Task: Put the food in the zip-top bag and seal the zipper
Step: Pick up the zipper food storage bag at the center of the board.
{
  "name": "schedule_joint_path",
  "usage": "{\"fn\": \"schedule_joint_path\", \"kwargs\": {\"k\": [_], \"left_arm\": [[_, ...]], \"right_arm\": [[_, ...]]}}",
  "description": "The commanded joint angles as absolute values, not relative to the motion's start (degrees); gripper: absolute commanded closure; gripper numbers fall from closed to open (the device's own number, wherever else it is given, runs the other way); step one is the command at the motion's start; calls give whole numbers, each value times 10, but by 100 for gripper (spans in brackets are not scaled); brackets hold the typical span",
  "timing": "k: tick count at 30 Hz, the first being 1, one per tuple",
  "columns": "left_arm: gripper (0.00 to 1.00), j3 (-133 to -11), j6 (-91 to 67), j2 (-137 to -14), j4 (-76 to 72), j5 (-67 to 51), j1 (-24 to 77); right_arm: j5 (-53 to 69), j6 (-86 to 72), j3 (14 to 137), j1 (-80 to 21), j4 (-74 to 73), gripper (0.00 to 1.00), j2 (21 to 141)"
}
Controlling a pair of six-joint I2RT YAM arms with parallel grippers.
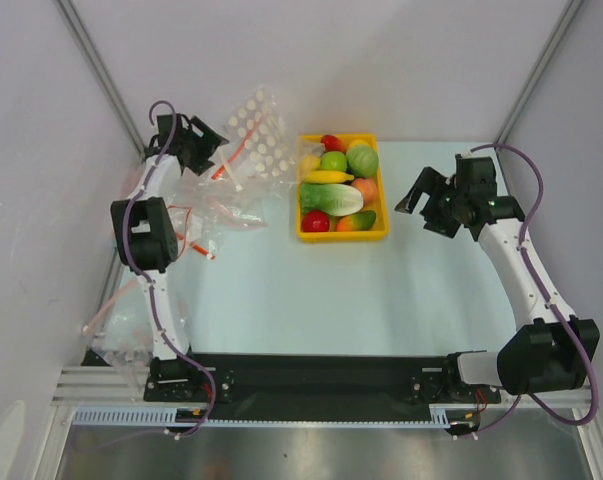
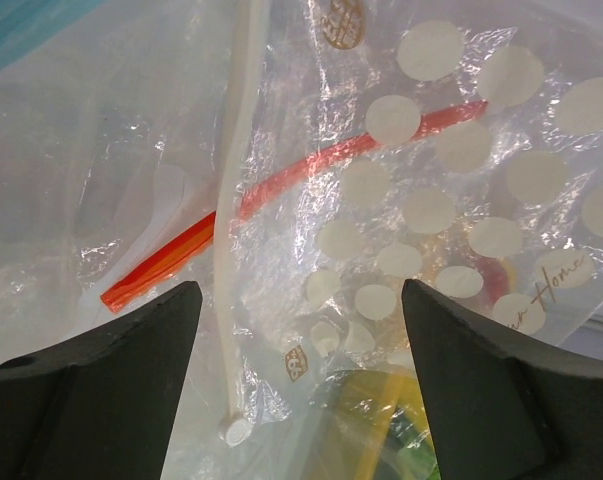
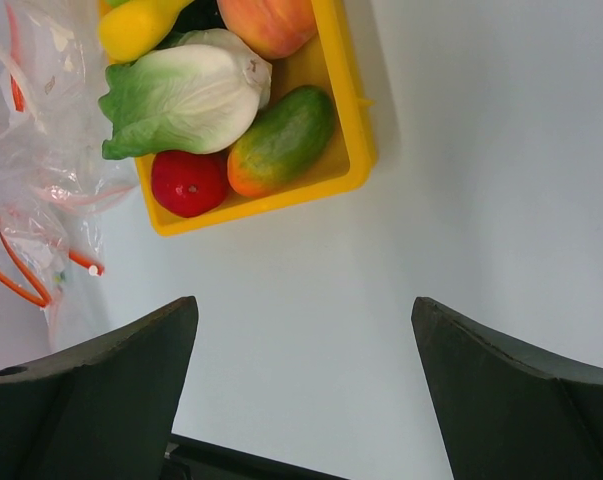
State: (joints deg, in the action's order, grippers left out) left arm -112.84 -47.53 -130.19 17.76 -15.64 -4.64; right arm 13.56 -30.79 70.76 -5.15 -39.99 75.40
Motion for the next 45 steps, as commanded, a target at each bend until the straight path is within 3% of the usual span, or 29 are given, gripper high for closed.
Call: {"fn": "schedule_joint_path", "kwargs": {"k": [1,16,19,22,26,35,45], "left_arm": [[13,-1129,-461,-1314,178,-163,-41],[26,-1119,-458,-1359,185,-185,-18],[40,-1119,-463,-1364,174,-199,-18],[78,-1124,-461,-1368,163,-211,-18],[100,-1125,-458,-1360,168,-213,-18],[100,-1016,-424,-1239,140,-208,-4],[100,-999,-386,-1113,180,-207,18]], "right_arm": [[134,-301,704,-48,-389,4,735],[128,-312,683,-40,-362,4,712],[125,-314,680,-39,-362,4,705],[124,-315,676,-37,-364,4,701],[127,-317,671,-35,-366,4,696],[158,-304,690,-36,-331,7,716],[288,-284,882,-68,-316,25,877]]}}
